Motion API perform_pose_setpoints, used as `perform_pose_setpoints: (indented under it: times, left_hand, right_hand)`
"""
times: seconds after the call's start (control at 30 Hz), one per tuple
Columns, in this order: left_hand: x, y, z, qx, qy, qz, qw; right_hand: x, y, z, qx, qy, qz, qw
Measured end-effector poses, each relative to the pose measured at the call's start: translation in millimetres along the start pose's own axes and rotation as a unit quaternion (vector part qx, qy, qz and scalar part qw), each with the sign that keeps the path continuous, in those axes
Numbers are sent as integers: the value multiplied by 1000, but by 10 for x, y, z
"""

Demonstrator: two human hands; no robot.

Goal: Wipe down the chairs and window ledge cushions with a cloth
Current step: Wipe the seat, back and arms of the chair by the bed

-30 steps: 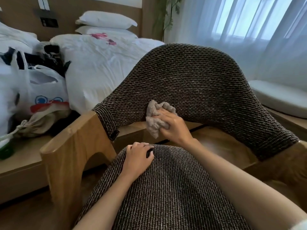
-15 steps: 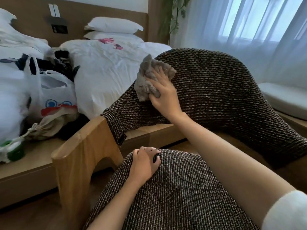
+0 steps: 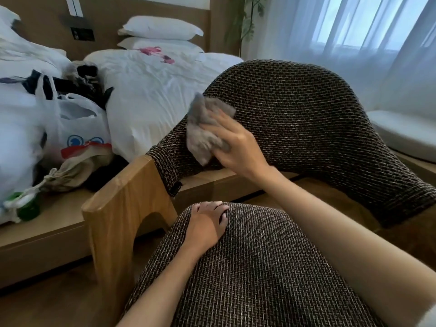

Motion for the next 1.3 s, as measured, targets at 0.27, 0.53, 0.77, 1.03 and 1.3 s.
perform_pose_setpoints:
  times: [0.27,0.53,0.77,1.03,1.3]
  left_hand:
    - [-33,-28,-16,-1,5,-1,1000]
    - [-7,7,21,-10,-33,11,999]
    - [-18,-11,39,-6,-26,7,1000]
    - [-14,-1,65,-11,-31,21,999]
    - [-72,39,243,34,-71,-4,997]
  right_hand:
    - [-452,-34,-89,-56,-20,-6,998]
    - [-413,624,-75,-128,-71,-132,980]
    - [766,265,285,-117,100,116,981]
    - [1000,-40,949,-160,330,-5,930]
    - [360,1248,861,-117,296,-250,915]
Point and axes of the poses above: each hand's wrist, its own y-axis away from the middle knuckle, its own x-axis out of the back of the hand, z = x × y, the point moved 5 cm from there along -y, towards the middle knuckle, and after that the axes turned 4 degrees about z, right-handed, at the moved point
